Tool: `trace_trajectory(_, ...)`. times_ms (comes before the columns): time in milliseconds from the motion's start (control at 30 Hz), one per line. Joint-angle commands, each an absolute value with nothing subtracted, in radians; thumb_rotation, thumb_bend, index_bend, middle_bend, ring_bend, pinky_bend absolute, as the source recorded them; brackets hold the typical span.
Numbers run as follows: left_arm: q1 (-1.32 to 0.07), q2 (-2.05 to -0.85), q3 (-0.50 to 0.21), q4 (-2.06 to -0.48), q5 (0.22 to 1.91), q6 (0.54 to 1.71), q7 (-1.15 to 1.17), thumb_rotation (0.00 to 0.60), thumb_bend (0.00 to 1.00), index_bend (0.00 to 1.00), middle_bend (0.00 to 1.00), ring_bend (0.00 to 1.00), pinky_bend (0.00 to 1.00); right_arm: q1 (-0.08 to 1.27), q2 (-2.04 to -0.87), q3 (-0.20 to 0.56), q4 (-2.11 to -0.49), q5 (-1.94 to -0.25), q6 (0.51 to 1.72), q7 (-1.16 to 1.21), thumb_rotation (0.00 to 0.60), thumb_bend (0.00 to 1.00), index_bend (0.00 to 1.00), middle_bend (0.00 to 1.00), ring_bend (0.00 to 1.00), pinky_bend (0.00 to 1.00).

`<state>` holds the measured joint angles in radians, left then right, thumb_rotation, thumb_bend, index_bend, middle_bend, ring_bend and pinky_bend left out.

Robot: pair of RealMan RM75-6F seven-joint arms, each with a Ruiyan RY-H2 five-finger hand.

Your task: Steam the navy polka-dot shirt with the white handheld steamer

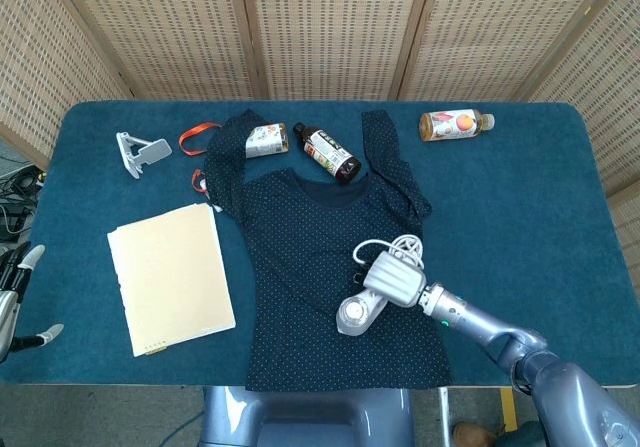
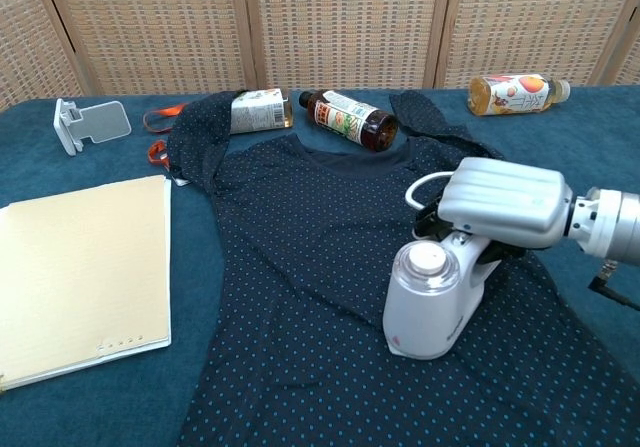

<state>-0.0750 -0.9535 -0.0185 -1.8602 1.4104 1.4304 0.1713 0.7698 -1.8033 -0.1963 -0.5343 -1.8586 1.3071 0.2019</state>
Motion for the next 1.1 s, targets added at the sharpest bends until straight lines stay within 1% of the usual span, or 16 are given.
trace_trajectory(33,-0.075,-0.956,-0.017,-1.862,1.412,1.430,0.176,0.600,0.00,0.00,0.00,0.00,0.00,0.750,-1.811,-0.185,-0.462,-1.826,1.272,0.244,0.600,1.00,0.82,0.63,0.65,0.94)
trace_trajectory(267,-0.078,-0.960,-0.017,-1.865,1.410,1.428,0.186,0.600,0.00,0.00,0.00,0.00,0.00,0.740,-1.831,-0.174,-0.386,-1.806,1.265,0.307,0.600,1.00,0.82,0.63,0.65,0.94)
trace_trajectory(633,-0.077,-0.955,-0.018,-1.864,1.409,1.428,0.175,0.600,0.00,0.00,0.00,0.00,0.00,0.759,-1.854,-0.188,-0.404,-1.832,1.301,0.318,0.600,1.00,0.82,0.63,0.65,0.94)
trace_trajectory(800,-0.077,-0.954,-0.017,-1.865,1.411,1.427,0.172,0.600,0.00,0.00,0.00,0.00,0.00,0.778,-1.862,-0.202,-0.454,-1.860,1.327,0.295,0.600,1.00,0.82,0.63,0.65,0.94)
trace_trajectory(1100,-0.075,-0.950,-0.018,-1.866,1.411,1.430,0.164,0.600,0.00,0.00,0.00,0.00,0.00,0.824,-1.850,-0.209,-0.596,-1.909,1.377,0.231,0.600,1.00,0.82,0.63,0.65,0.94)
